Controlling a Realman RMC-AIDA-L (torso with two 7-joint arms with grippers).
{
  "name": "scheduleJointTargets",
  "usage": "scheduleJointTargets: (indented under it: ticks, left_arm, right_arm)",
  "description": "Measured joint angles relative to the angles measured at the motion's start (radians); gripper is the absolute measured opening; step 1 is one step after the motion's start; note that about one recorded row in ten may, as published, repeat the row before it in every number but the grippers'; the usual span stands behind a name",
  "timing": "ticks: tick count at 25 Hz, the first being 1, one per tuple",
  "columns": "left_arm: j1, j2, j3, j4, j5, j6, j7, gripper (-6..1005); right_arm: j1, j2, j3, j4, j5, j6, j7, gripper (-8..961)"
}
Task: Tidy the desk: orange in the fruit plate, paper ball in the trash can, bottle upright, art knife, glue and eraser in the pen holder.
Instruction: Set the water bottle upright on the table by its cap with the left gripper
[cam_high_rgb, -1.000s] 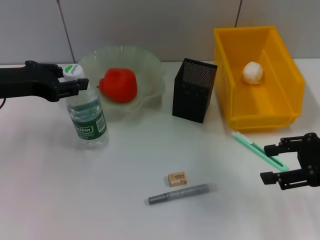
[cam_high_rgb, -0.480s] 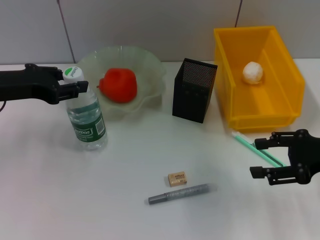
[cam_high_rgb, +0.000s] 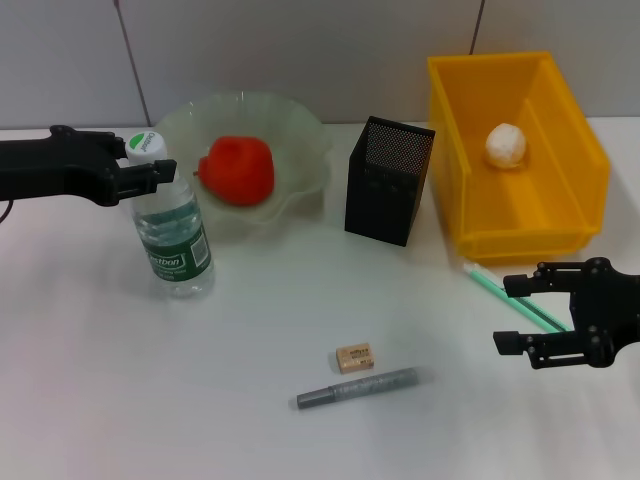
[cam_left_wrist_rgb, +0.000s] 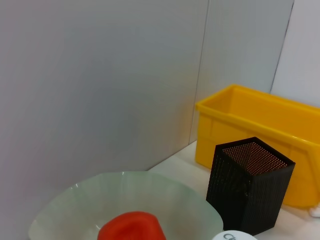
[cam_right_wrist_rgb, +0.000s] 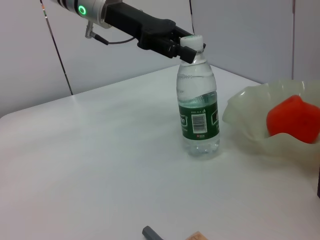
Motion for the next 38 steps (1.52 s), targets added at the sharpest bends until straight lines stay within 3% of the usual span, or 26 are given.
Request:
scheduleJointTargets:
  ticks: [38]
  left_arm:
    - [0.004,0.001,0.018,-0.018,0.0,-0.048,-0.001,450]
  right_arm:
    - [0.0,0.003,0.002,0.009,0.019,0.01,-0.012,763]
